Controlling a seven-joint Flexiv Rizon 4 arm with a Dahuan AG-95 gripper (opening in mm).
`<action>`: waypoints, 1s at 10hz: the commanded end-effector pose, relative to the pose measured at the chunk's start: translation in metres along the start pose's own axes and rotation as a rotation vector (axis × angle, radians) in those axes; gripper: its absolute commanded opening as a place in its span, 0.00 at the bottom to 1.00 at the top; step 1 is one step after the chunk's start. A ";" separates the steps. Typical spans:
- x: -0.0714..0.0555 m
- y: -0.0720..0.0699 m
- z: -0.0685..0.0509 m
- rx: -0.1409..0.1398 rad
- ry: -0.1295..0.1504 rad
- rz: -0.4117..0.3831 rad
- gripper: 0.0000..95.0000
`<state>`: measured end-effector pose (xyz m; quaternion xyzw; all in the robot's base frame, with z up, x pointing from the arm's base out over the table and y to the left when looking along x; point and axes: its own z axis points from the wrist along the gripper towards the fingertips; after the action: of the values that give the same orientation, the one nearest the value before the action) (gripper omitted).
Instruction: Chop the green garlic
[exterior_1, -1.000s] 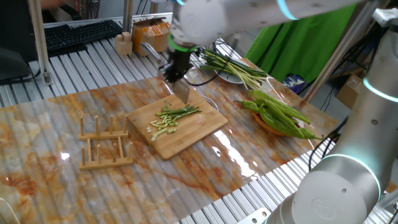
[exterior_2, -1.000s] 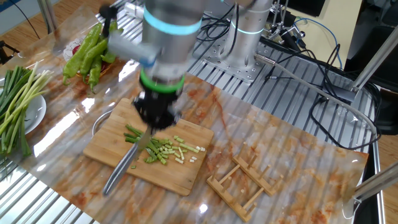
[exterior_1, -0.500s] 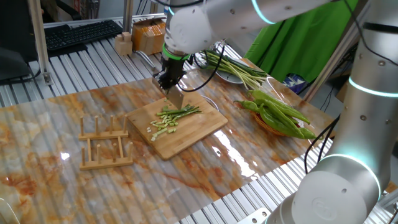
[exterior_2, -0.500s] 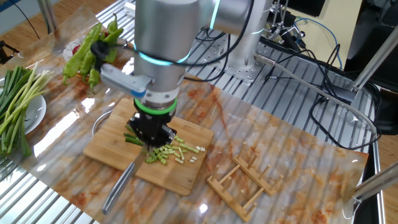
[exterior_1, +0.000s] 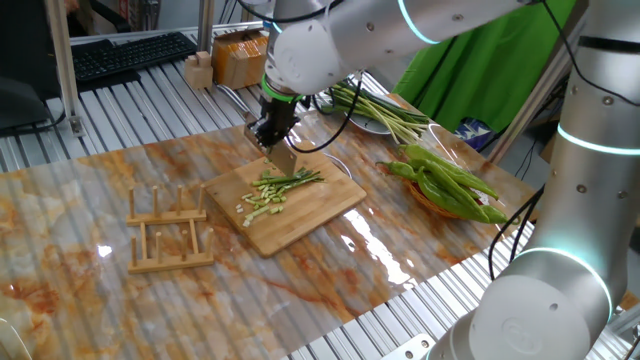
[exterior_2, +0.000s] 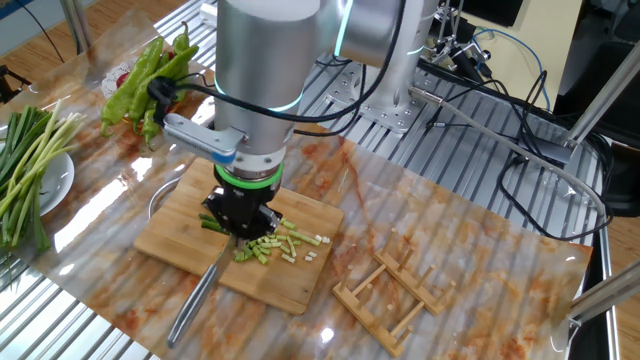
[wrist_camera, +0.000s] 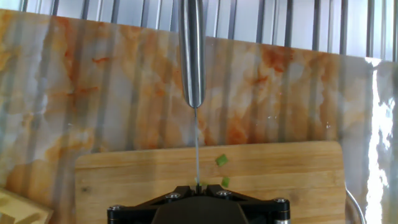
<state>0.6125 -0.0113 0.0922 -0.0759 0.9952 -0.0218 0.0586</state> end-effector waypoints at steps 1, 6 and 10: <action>0.003 0.000 -0.042 0.000 -0.002 0.002 0.00; 0.021 -0.001 -0.031 -0.008 -0.011 -0.002 0.00; 0.026 -0.006 -0.028 -0.011 -0.012 -0.007 0.00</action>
<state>0.5859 -0.0214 0.1103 -0.0804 0.9947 -0.0130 0.0625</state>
